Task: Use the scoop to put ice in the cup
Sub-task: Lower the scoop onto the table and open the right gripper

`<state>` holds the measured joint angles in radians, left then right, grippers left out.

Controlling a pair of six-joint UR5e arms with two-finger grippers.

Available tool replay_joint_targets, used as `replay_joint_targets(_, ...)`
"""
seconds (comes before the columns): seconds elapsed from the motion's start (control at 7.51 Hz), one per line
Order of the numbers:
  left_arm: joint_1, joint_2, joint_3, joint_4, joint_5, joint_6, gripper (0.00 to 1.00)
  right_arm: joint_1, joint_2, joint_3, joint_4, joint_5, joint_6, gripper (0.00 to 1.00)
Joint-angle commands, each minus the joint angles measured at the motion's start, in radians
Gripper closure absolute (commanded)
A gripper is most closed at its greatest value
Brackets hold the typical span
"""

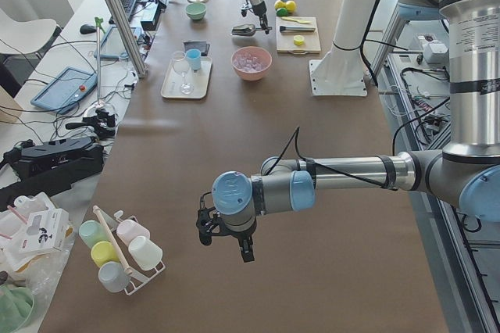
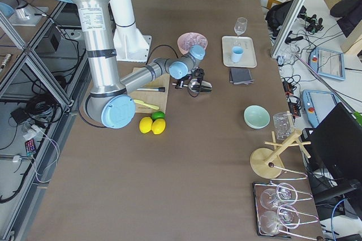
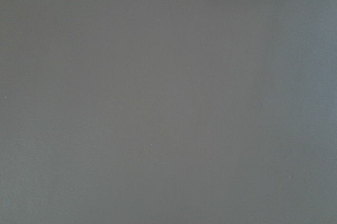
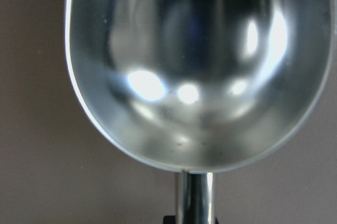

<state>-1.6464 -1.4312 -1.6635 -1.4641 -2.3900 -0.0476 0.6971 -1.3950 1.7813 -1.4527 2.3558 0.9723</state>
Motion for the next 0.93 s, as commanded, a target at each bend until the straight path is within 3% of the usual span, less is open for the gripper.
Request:
replay_joint_targets(0.0, 0.002, 0.0, -0.001, -0.001, 0.0, 0.0, 0.02, -0.002, -0.001, -0.002, 0.0, 0.0, 0.0, 0.88)
replay_joint_targets(0.4, 0.005, 0.0, -0.001, 0.001, 0.0, 0.0, 0.02, -0.002, -0.001, 0.004, 0.0, 0.002, 0.005, 0.41)
replay_joint_targets(0.53, 0.005, 0.0, -0.001, 0.001, 0.0, 0.0, 0.02, -0.002, 0.001, 0.007, -0.001, 0.002, 0.006, 0.12)
replay_joint_targets(0.67, 0.005, -0.002, 0.001, 0.001, 0.002, 0.0, 0.02, -0.004, 0.001, 0.01, -0.001, 0.0, 0.006, 0.02)
replay_joint_targets(0.8, 0.005, -0.002, 0.001, 0.001, 0.002, 0.0, 0.02, -0.002, 0.004, 0.01, -0.001, 0.002, 0.006, 0.01)
